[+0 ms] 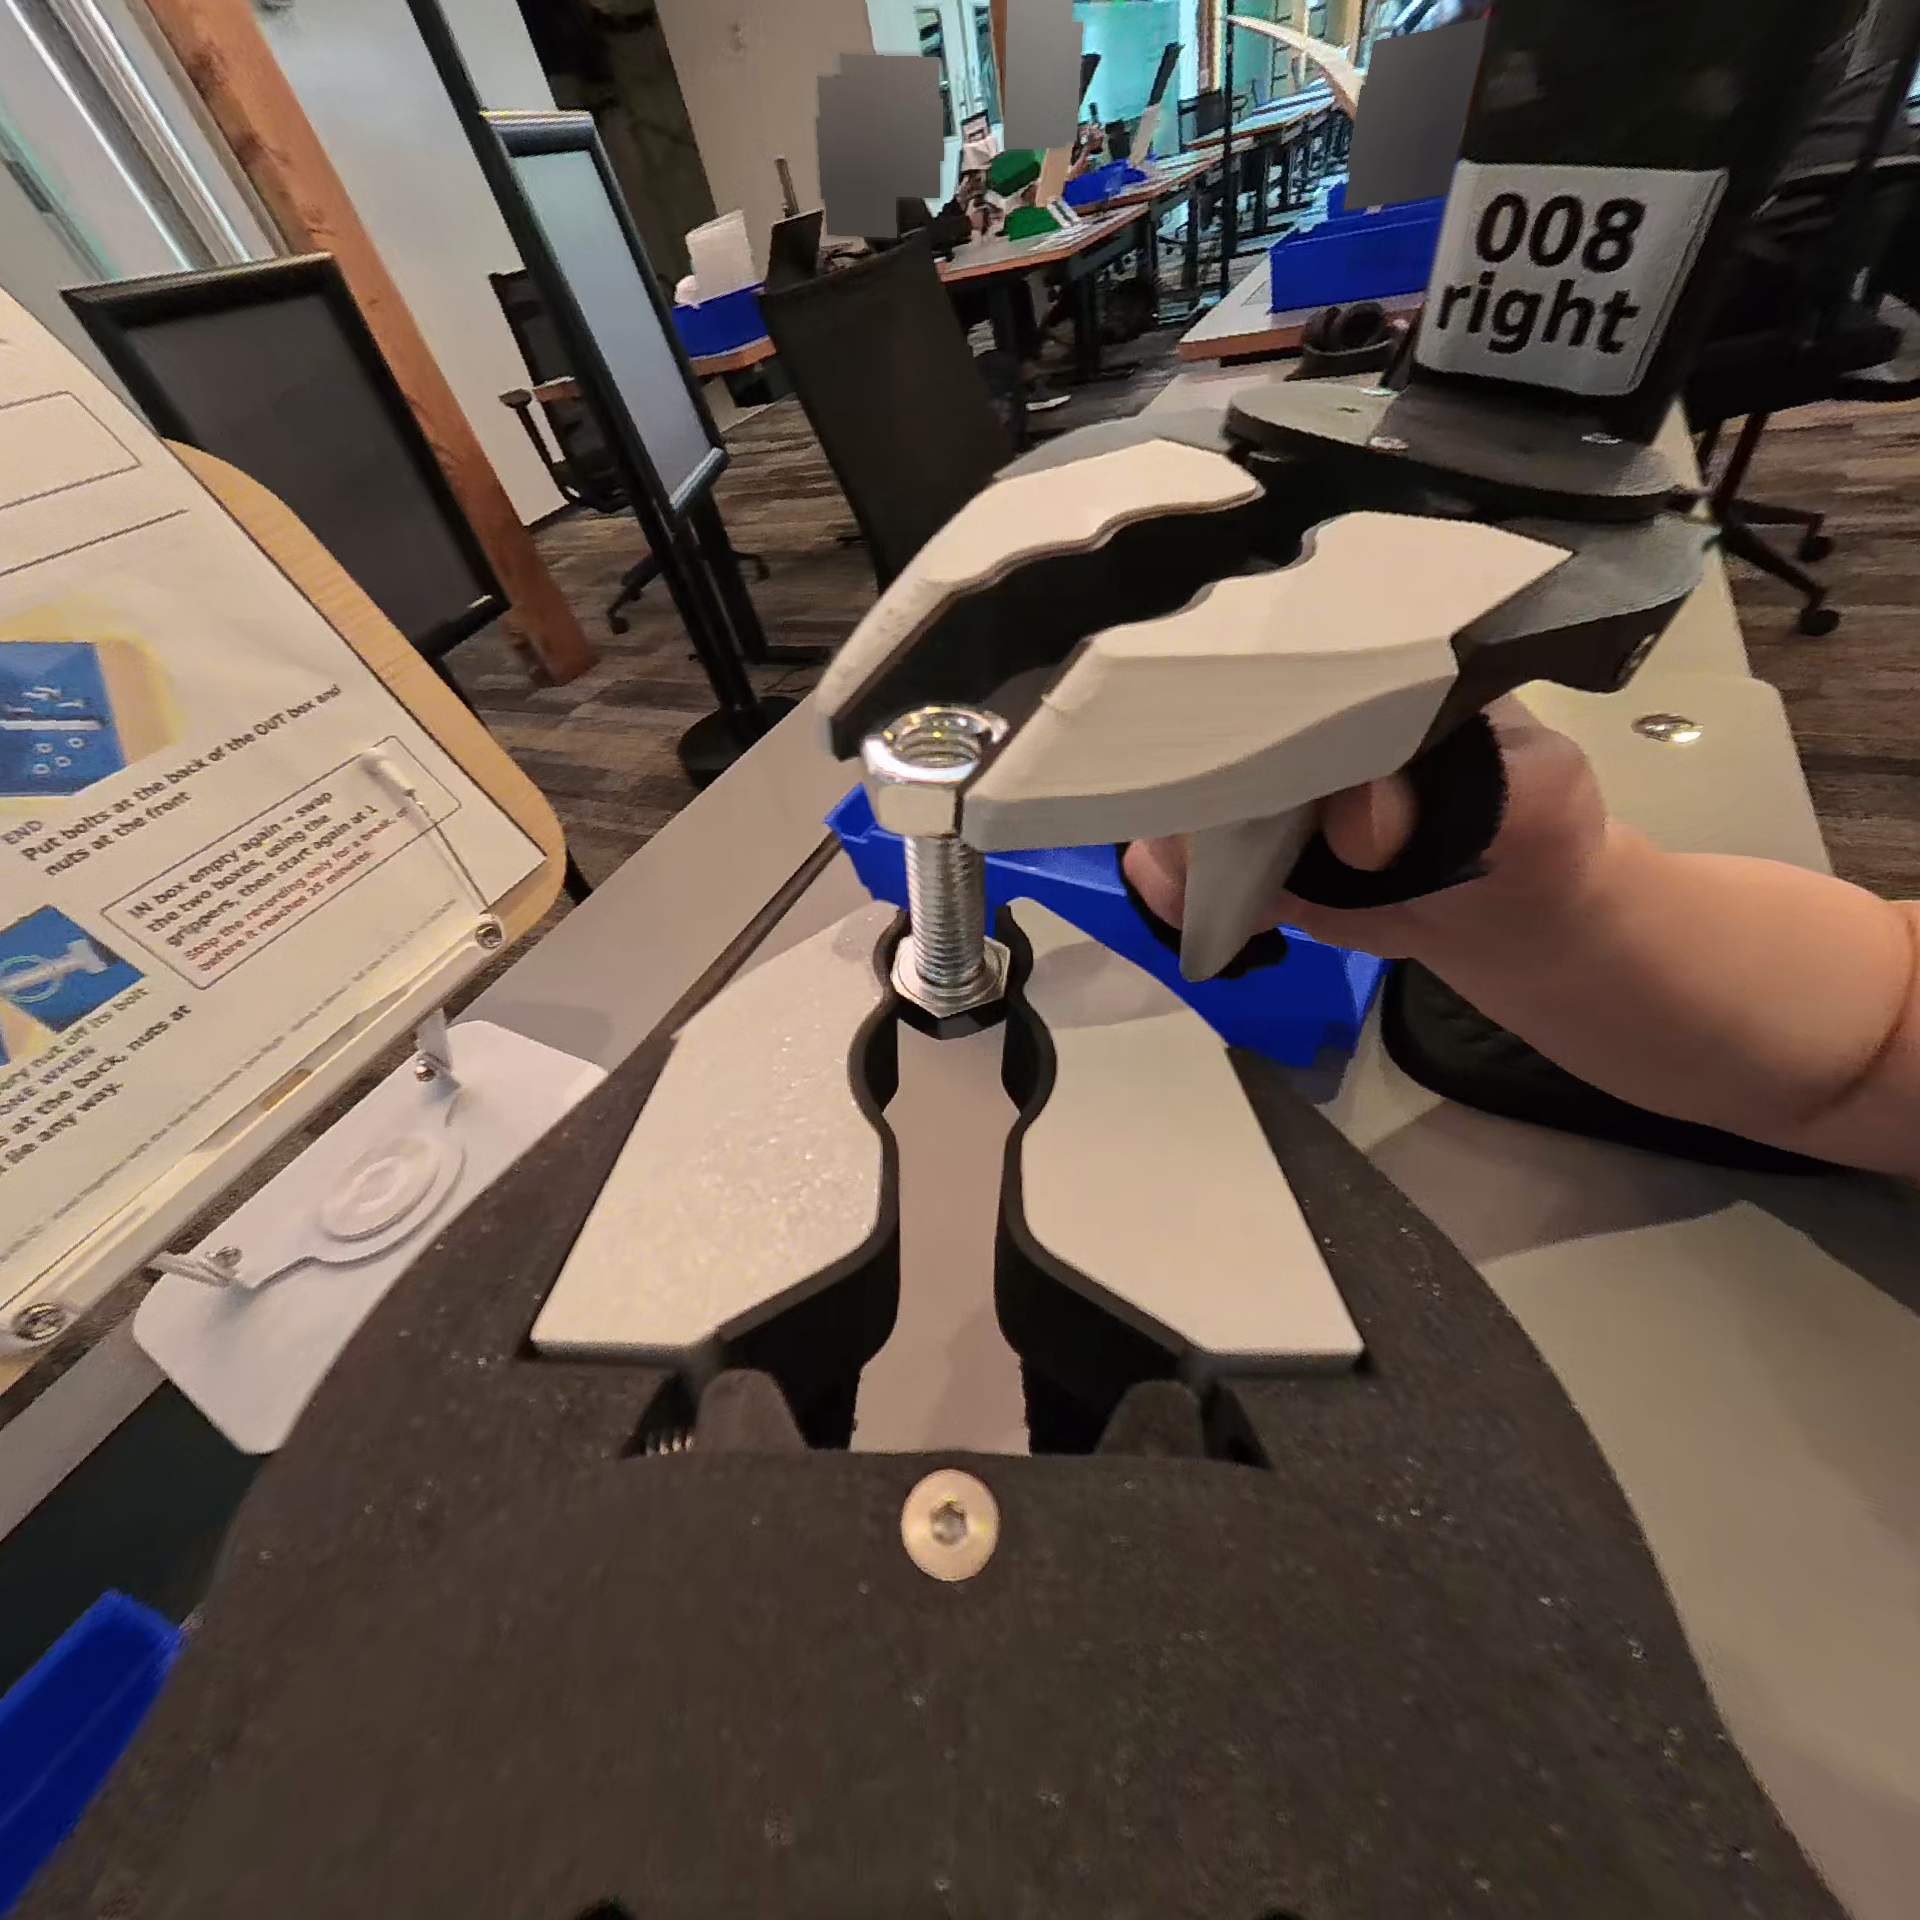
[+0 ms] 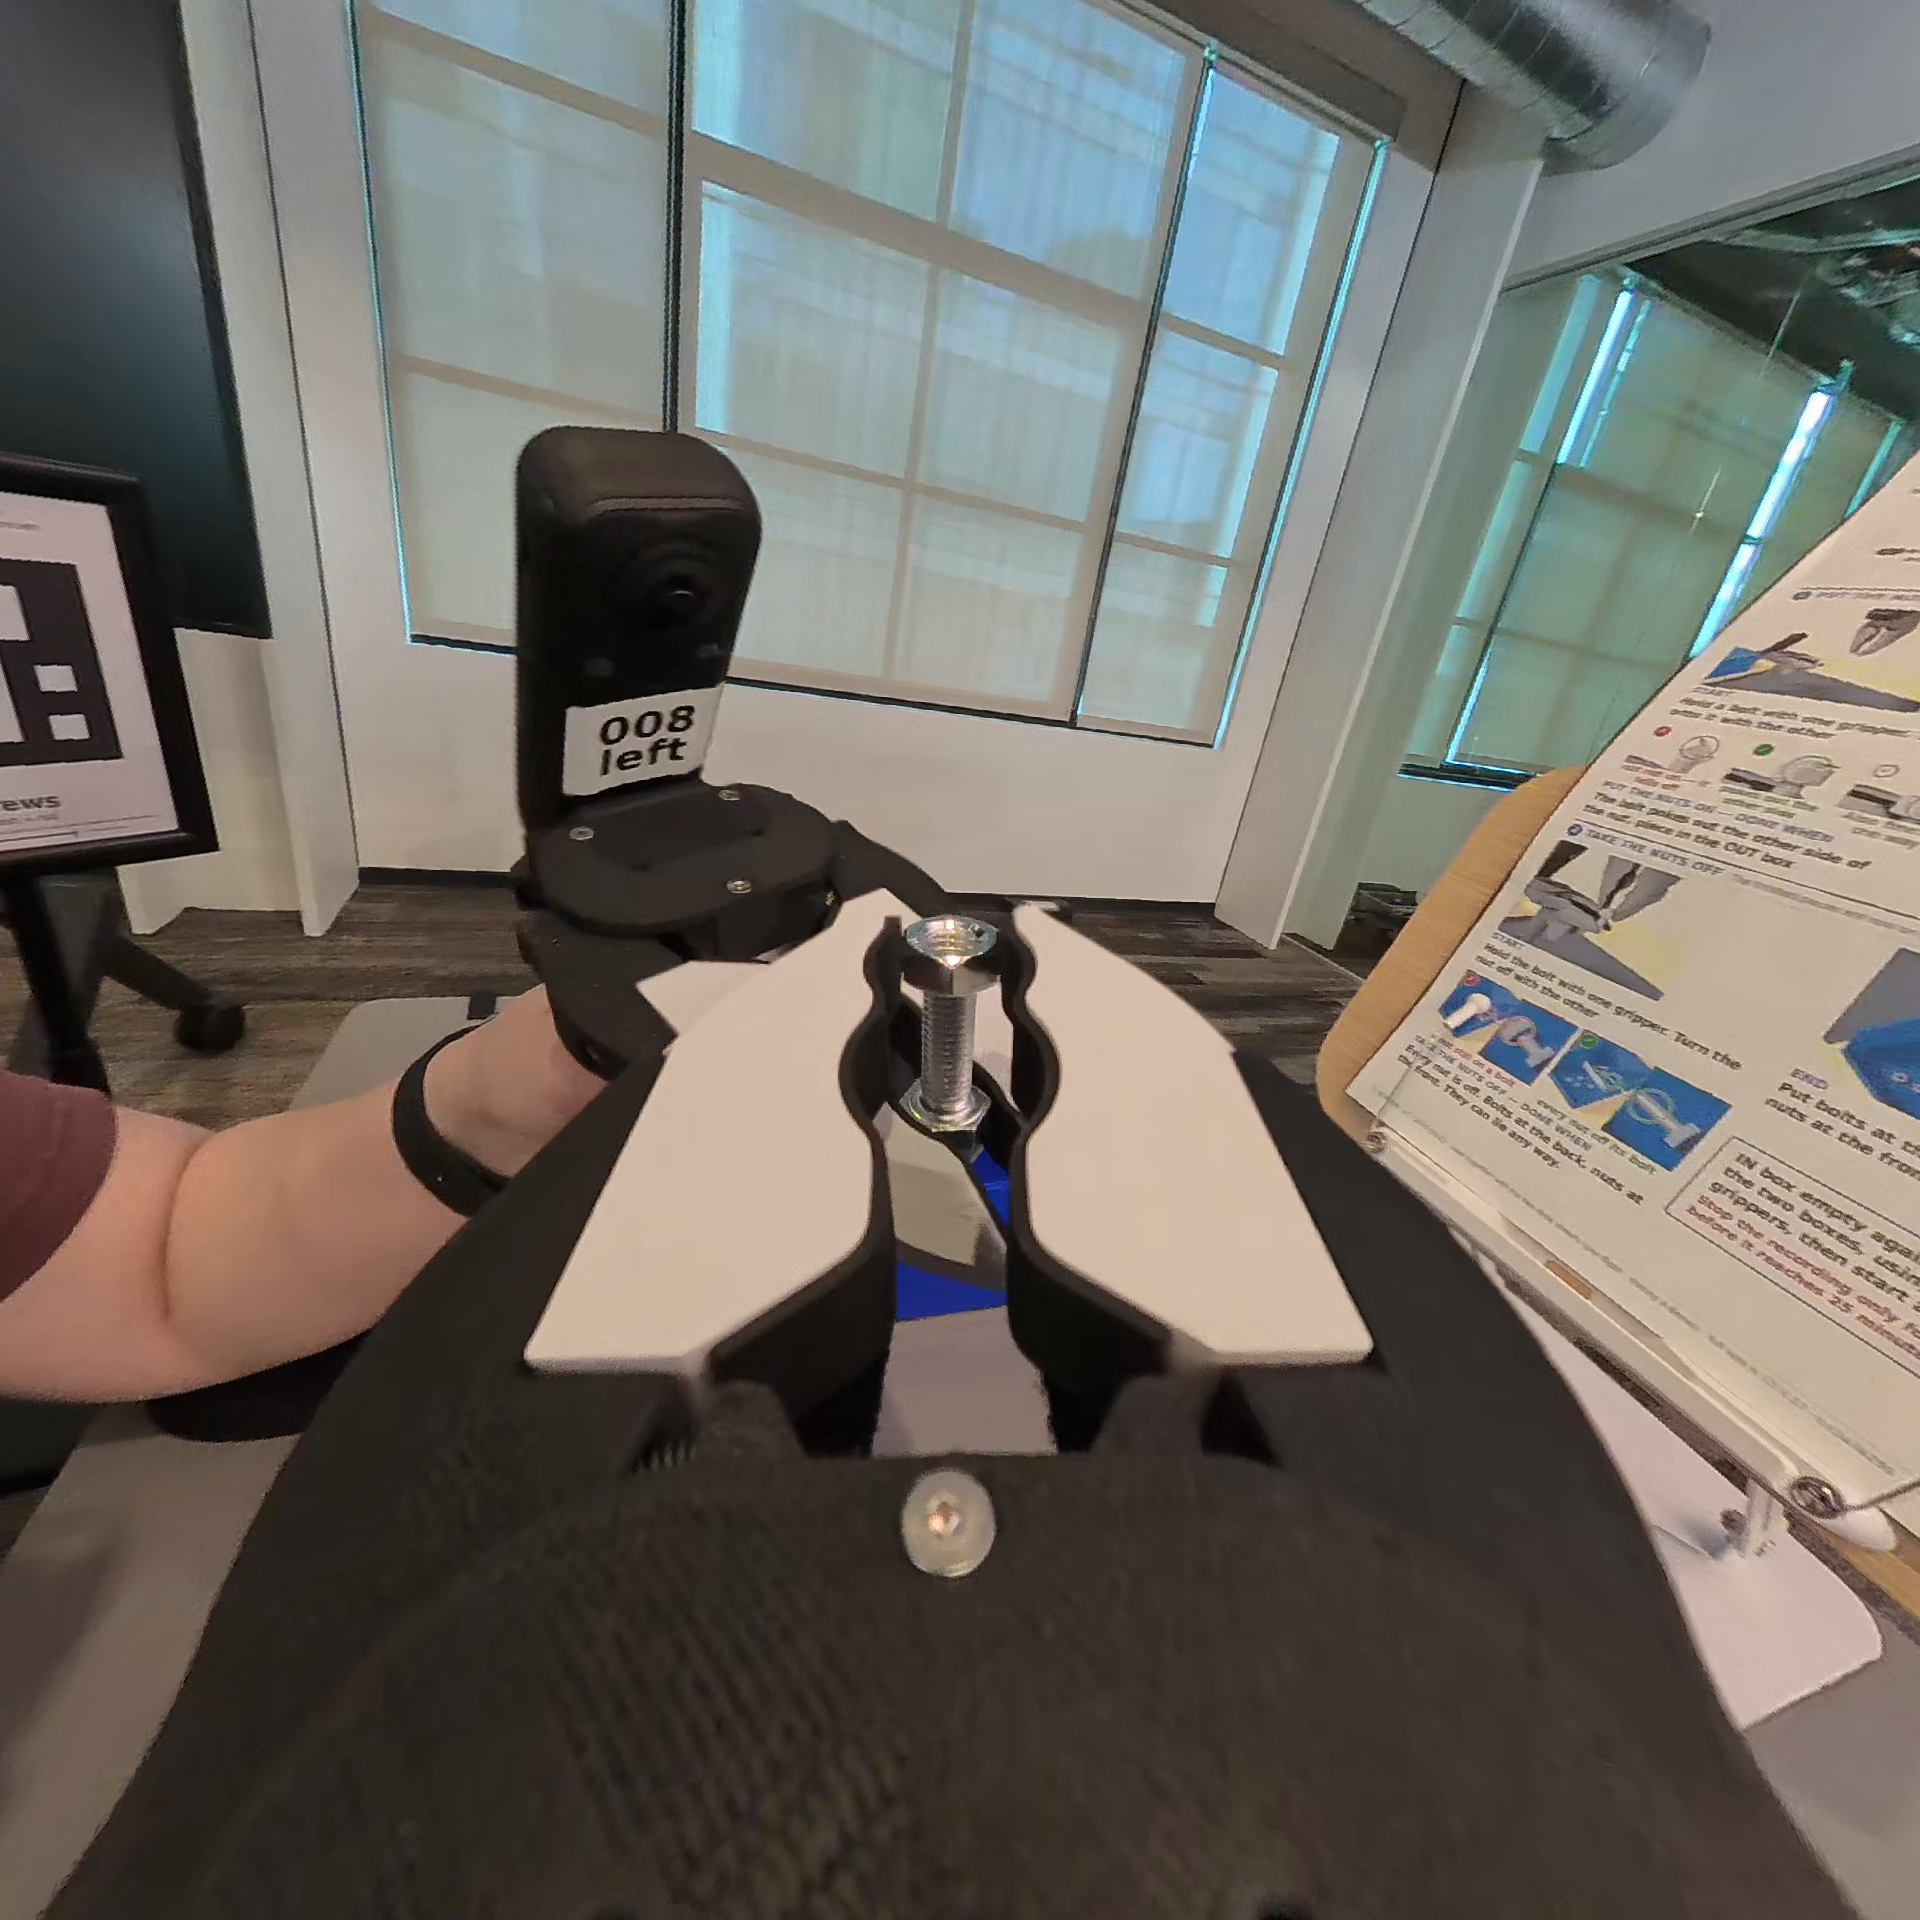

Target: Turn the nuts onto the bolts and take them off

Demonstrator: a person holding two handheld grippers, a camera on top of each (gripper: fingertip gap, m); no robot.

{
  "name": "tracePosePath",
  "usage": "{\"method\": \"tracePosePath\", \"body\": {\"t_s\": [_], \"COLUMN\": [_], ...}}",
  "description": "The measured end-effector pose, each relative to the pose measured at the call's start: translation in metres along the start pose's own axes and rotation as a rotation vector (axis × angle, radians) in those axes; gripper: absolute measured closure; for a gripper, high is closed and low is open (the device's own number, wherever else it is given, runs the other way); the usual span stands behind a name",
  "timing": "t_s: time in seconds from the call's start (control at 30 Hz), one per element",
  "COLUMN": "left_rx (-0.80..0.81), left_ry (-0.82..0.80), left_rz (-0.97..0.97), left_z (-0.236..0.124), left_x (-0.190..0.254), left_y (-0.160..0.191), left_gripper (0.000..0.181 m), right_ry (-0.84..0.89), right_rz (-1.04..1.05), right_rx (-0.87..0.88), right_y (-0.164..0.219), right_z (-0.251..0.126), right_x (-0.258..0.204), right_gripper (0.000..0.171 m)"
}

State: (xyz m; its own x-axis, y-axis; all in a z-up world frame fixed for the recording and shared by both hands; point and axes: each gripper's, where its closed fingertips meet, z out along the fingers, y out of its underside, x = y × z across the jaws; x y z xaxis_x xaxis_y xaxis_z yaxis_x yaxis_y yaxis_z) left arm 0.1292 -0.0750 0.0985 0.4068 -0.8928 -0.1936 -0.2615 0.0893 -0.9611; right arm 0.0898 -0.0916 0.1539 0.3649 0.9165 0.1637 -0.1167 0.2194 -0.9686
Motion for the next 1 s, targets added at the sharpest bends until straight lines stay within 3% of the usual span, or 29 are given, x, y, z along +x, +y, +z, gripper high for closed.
{"method": "tracePosePath", "body": {"t_s": [0.13, 0.33, 0.47, 0.57, 0.7, 1.0], "left_rx": [0.038, 0.076, 0.057, 0.046, 0.041, 0.051], "left_ry": [0.131, 0.436, 0.519, 0.539, 0.530, 0.262], "left_rz": [-0.046, -0.048, 0.000, 0.020, 0.023, 0.003], "left_z": [-0.005, -0.019, -0.022, -0.022, -0.020, -0.012], "left_x": [0.015, 0.058, 0.076, 0.082, 0.082, 0.041], "left_y": [-0.007, -0.016, -0.014, -0.012, -0.011, -0.014], "left_gripper": [0.167, 0.167, 0.167, 0.167, 0.167, 0.167], "right_ry": [-0.124, -0.429, -0.582, -0.596, -0.608, -0.291], "right_rz": [0.001, 0.142, 0.209, 0.175, 0.131, 0.059], "right_rx": [0.005, 0.070, 0.083, 0.045, -0.001, 0.015], "right_y": [-0.005, -0.021, -0.023, -0.016, -0.010, -0.010], "right_z": [-0.005, -0.027, -0.035, -0.034, -0.034, -0.013], "right_x": [-0.010, -0.032, -0.047, -0.052, -0.058, -0.028], "right_gripper": [0.130, 0.130, 0.137, 0.138, 0.153, 0.153]}}
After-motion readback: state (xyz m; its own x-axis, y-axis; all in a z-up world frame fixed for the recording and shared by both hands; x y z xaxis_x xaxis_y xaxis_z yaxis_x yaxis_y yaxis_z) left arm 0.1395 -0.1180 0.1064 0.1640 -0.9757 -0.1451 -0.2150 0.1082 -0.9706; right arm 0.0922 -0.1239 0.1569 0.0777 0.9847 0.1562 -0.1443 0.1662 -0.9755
